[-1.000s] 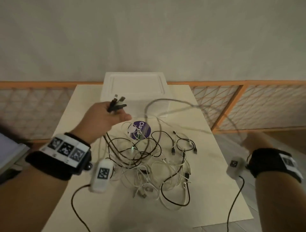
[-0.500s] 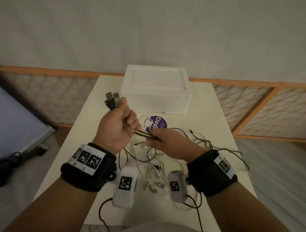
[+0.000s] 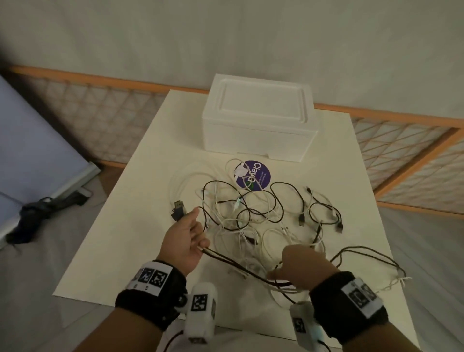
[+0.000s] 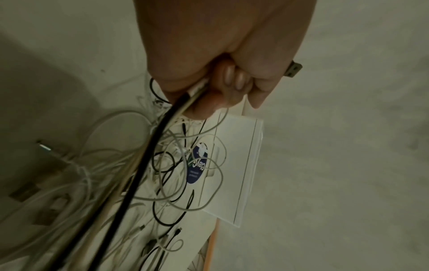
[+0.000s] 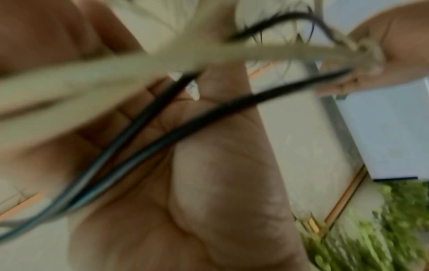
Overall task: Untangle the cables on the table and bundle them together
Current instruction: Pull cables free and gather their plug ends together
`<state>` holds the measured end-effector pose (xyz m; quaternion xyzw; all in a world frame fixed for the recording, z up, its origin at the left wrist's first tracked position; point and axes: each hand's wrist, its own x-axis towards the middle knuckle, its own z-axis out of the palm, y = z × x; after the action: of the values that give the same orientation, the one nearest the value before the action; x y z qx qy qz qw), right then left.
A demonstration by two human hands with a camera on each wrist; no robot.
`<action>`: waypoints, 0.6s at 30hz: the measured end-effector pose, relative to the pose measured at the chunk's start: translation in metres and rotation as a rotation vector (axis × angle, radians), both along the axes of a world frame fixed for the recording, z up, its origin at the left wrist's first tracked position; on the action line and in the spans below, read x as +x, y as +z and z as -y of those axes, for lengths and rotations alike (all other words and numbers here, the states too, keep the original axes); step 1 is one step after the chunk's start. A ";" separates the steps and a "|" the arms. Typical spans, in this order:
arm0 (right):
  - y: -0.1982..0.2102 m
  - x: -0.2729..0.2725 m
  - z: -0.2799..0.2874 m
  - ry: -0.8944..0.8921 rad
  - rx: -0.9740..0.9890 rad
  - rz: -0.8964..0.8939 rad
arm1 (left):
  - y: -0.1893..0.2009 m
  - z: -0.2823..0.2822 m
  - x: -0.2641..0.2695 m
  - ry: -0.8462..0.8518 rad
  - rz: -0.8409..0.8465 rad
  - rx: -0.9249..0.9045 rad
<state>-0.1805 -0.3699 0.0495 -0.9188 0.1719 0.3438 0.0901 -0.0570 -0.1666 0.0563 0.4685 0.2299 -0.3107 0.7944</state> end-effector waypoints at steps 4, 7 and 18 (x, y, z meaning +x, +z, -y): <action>-0.018 -0.008 -0.009 0.005 -0.027 0.038 | 0.001 0.008 -0.005 -0.049 0.007 0.067; -0.009 0.005 -0.007 -0.166 0.115 0.238 | 0.007 0.015 -0.005 -0.163 0.028 0.088; 0.054 0.039 -0.018 0.090 0.183 0.637 | 0.030 0.069 0.000 -0.355 -0.021 -0.099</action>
<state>-0.1411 -0.3521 0.1034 -0.9748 0.0626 0.0569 0.2062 -0.0566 -0.2354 0.0867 0.4588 0.1362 -0.4619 0.7467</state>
